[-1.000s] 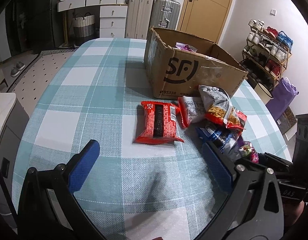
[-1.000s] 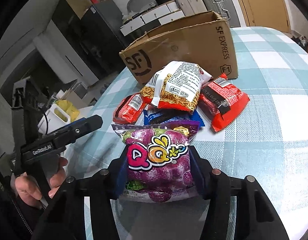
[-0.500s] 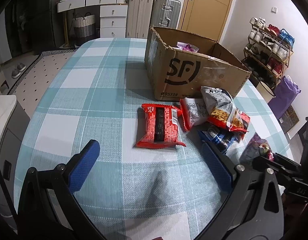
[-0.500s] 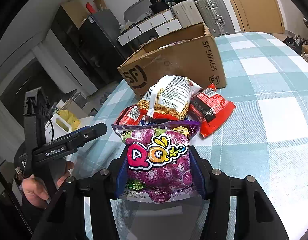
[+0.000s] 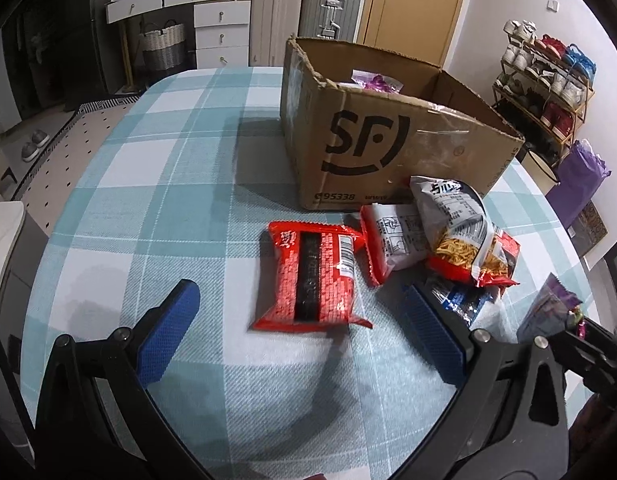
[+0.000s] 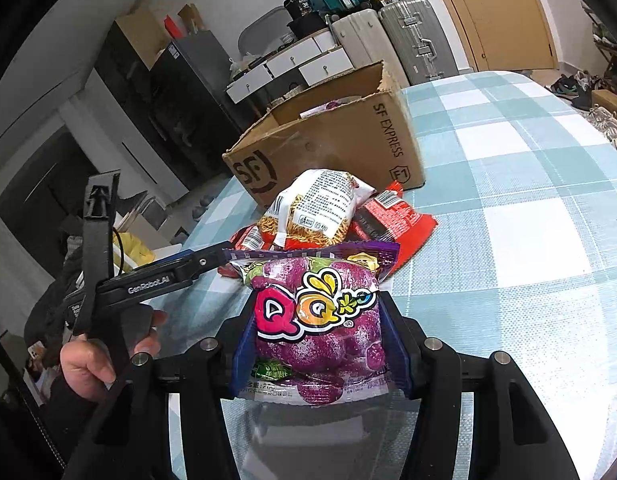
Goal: Organize snacks
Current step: 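Grasp the red-and-black snack pack with the left gripper while the right holds the candy bag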
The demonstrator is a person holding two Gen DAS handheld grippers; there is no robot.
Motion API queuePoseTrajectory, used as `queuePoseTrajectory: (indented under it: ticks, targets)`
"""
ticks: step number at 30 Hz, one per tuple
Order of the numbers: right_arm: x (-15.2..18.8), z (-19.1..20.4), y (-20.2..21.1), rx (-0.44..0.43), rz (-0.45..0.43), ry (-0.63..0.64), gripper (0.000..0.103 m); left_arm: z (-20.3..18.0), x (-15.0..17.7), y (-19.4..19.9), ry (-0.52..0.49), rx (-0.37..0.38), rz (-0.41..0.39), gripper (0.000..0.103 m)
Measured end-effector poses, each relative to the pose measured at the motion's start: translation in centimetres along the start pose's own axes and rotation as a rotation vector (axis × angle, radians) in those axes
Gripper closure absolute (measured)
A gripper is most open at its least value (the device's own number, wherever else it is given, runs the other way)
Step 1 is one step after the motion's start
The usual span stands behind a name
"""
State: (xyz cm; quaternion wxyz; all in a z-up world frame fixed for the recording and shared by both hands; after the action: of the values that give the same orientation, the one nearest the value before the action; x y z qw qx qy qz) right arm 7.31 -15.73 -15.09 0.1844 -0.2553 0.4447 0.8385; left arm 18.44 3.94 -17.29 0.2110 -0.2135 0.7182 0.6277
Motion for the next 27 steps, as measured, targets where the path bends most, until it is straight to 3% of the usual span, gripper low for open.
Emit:
queuePoseTrajectory:
  ticks: [18,27]
  targets:
    - [-0.2,-1.1,1.4,0.023,-0.019,-0.019,0.048,0.3,-1.6,-4.0,-0.029,-0.035,0.048,0.001]
    - [-0.2,-1.3,1.7,0.023,-0.022,-0.026,0.047,2.0,-1.6,-5.3,0.027,-0.027,0.072,0.002]
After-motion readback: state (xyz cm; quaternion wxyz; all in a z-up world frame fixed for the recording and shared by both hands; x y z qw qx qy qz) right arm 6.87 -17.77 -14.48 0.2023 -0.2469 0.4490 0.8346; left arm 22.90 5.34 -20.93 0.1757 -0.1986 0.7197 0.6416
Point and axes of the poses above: each gripper's, at about its wrist camera, not at the fingertips, and y roughly against the way its jaws point, z to its left, x to its underside, the point moved 7 cm from there along -y, roughly the way its jaws point, and after that the axes turned 4 degrees about z, right-handed, at the moved point
